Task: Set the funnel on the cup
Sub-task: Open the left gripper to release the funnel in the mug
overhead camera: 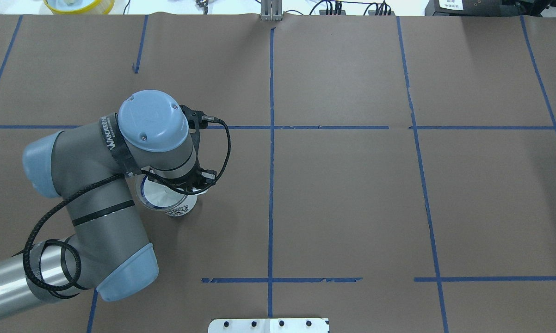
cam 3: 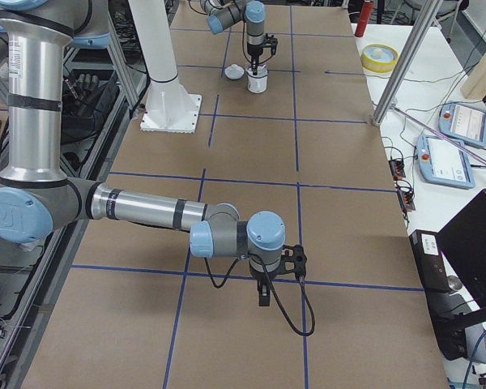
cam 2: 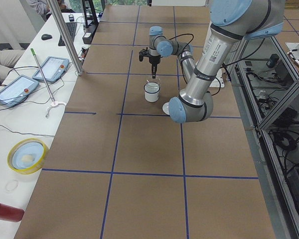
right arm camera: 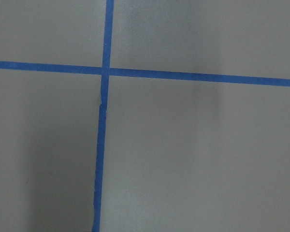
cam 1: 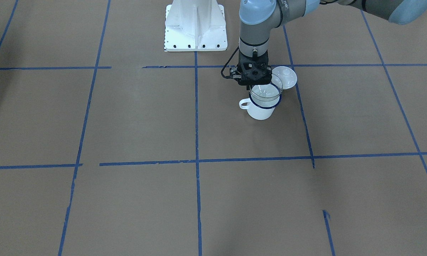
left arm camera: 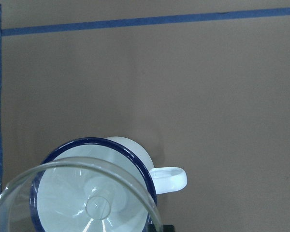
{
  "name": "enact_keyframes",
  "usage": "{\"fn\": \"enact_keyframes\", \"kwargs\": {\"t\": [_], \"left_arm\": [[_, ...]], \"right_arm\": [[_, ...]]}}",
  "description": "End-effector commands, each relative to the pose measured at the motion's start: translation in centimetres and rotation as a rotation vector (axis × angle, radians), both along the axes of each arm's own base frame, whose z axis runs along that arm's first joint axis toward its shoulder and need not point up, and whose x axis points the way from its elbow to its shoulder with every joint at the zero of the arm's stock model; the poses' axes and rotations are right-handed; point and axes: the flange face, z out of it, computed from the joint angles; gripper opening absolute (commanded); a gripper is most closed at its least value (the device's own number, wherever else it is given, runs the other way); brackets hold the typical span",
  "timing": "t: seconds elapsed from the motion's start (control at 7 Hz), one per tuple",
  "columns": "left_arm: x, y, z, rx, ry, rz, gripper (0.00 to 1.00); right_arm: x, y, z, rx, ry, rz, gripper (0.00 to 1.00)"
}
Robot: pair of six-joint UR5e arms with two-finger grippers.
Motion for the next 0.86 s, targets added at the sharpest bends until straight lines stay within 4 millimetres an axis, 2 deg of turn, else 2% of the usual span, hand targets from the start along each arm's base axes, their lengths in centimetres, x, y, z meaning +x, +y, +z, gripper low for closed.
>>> {"fn": "enact_keyframes", "kwargs": {"t": [0.0,0.14,0.29,0.43,0.57,0.71], "left_arm": [[0.6,-0.2,0.8,0.004,-0.003,0.007,0.15],[0.6,-0.2,1.3,0.001,-0.008,0.007,0.39],[0.5,-0.2,1.3,0.005,-0.007,0.008,0.78],[-0.4,-0.3,0.5,0.051,0.006,0.038,1.00],[-2.6,0.8,0.7,0.122,0.025,0.105,1.00],[-5.8,2.0,2.5,0.184,0.042,0.148,1.00]], "right_arm": [[0.0,0.0,0.0,0.000,0.000,0.000,1.00],[0.0,0.0,-0.1,0.002,0.000,0.000,1.00],[0.0,0.0,0.0,0.000,0.000,0.000,1.00],[0.0,0.0,0.0,0.000,0.000,0.000,1.00],[0.0,0.0,0.0,0.000,0.000,0.000,1.00],[0.0,0.0,0.0,0.000,0.000,0.000,1.00]]}}
